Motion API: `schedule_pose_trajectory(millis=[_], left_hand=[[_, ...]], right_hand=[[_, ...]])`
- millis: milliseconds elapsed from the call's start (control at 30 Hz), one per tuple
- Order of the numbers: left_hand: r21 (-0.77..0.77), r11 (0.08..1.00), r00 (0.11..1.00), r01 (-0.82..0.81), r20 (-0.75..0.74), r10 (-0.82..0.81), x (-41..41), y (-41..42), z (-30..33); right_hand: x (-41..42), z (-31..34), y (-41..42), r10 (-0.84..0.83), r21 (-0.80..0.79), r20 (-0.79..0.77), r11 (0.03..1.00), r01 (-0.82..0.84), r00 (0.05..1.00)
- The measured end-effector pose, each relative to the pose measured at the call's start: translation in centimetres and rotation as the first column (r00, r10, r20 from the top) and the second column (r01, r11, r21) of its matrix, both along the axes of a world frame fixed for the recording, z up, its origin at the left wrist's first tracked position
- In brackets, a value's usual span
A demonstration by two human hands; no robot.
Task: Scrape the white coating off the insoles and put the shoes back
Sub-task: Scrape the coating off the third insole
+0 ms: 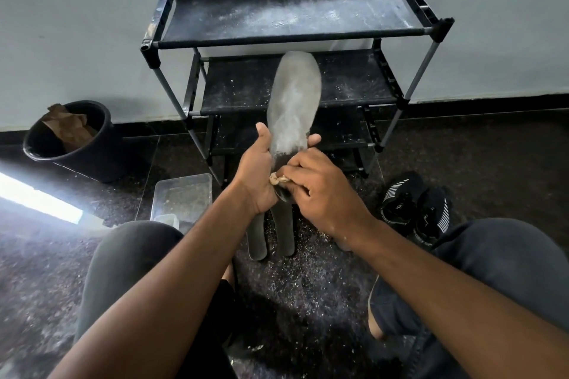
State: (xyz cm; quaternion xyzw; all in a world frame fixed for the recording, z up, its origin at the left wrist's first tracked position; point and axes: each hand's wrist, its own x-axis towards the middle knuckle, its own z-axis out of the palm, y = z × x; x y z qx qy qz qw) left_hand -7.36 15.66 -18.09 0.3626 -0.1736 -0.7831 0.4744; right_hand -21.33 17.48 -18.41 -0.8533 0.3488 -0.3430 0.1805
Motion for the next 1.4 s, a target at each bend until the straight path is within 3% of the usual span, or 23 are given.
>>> schedule_pose_trajectory(millis=[167,433,667,833,967,1167,1300,1400], left_hand=[[-0.001,0.992,0.976,-0.125,-0.179,0.123,1.8,-1.1,-0.1],[-0.041,0.999,0.996,0.016,-0.085,-0.019,1.0,-0.3,-0.2],[-0.043,0.995,0.965,-0.089,-0.252,0.075,2.7,-1.1,0.0],[-0.035,0.998,0.987,-0.056,-0.153,0.050,1.7,-0.7,0.1],[-0.037,0.993,0.972,-0.114,-0.212,0.104,2.2,-1.0,0.1],[-0.025,0.993,0.975,-0.112,-0.198,0.105,1.5,-0.8,0.5],[-0.023,0.988,0.951,-0.150,-0.277,0.138,2.2,-1.1,0.8],[-0.031,0.988,0.966,-0.151,-0.218,0.140,1.8,-0.9,0.8]], right_hand=[[-0.2,0.0,0.5,0.111,-0.016,-0.069,0.994,-0.112,0.991],[-0.1,0.0,0.2,0.012,-0.050,-0.042,0.999,-0.014,0.999],[-0.5,0.3,0.3,0.100,-0.087,-0.116,0.990,-0.111,0.988],[-0.6,0.1,-0.3,-0.014,-0.126,-0.080,0.992,0.004,0.997],[-0.1,-0.1,0.7,0.044,-0.079,-0.070,0.996,-0.049,0.997],[-0.3,0.0,-0.1,-0.096,-0.121,-0.057,0.989,0.088,0.994],[0.2,-0.3,1.2,-0.013,-0.083,-0.037,0.996,0.010,0.999],[-0.1,0.0,0.7,-0.057,-0.109,-0.017,0.993,0.055,0.998]])
